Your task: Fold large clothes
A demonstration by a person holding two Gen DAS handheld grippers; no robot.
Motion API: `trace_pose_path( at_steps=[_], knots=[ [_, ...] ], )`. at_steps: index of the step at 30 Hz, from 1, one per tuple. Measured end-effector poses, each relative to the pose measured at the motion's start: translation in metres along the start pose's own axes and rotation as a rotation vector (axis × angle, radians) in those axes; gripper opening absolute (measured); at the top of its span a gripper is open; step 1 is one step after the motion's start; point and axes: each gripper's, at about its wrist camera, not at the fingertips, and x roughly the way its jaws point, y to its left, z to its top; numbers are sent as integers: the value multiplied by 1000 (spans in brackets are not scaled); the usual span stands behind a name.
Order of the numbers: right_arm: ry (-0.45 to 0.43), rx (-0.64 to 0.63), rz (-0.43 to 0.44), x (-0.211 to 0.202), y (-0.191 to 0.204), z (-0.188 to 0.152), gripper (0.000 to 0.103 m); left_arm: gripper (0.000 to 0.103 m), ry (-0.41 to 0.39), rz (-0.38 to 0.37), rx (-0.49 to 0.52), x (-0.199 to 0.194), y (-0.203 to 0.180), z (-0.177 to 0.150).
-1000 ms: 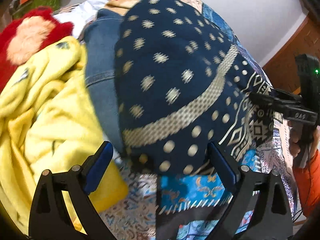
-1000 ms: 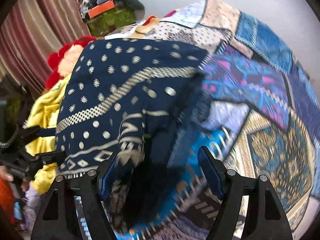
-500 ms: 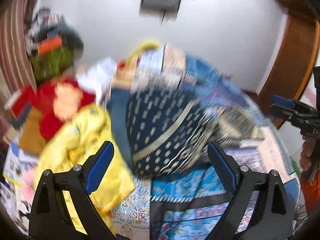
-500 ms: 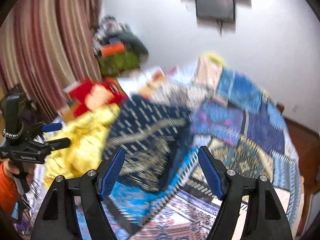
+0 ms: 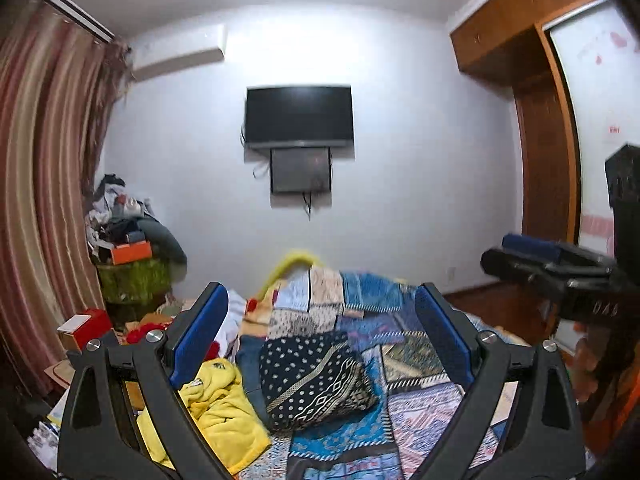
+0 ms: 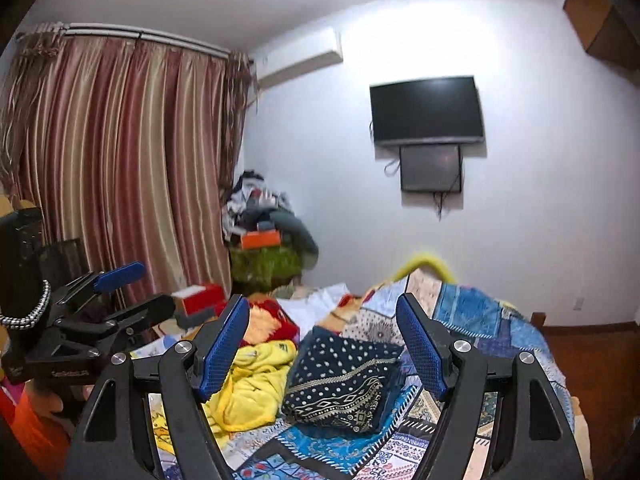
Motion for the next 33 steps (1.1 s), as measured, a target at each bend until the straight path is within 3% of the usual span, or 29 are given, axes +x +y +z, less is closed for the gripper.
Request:
trace_pose_path(
  at_steps=[4,8,10,12,14,33],
  knots=[
    [-19,12,-3,-23,14,-9,74,96,-44,28,-9,-26,-8,-7],
    [-11,9,-49,-37,20,-17,74,96,-36,67,4,-29,-12,-15],
    [-3,1,-78,-40,22,-19,80,99,-31,73,6,-29,-15,-17],
    [-1,-2,-117,-42,24,-23,98,101,-30,83,3,-30,-17,-19],
    [-11,2,-148,-44,24,-25,102,101,-29,74,-3,-27,-17,-20],
    [28,-6,-189,-26,18,-36,103,102,0,41,-44,-15,-12,-29]
  ],
)
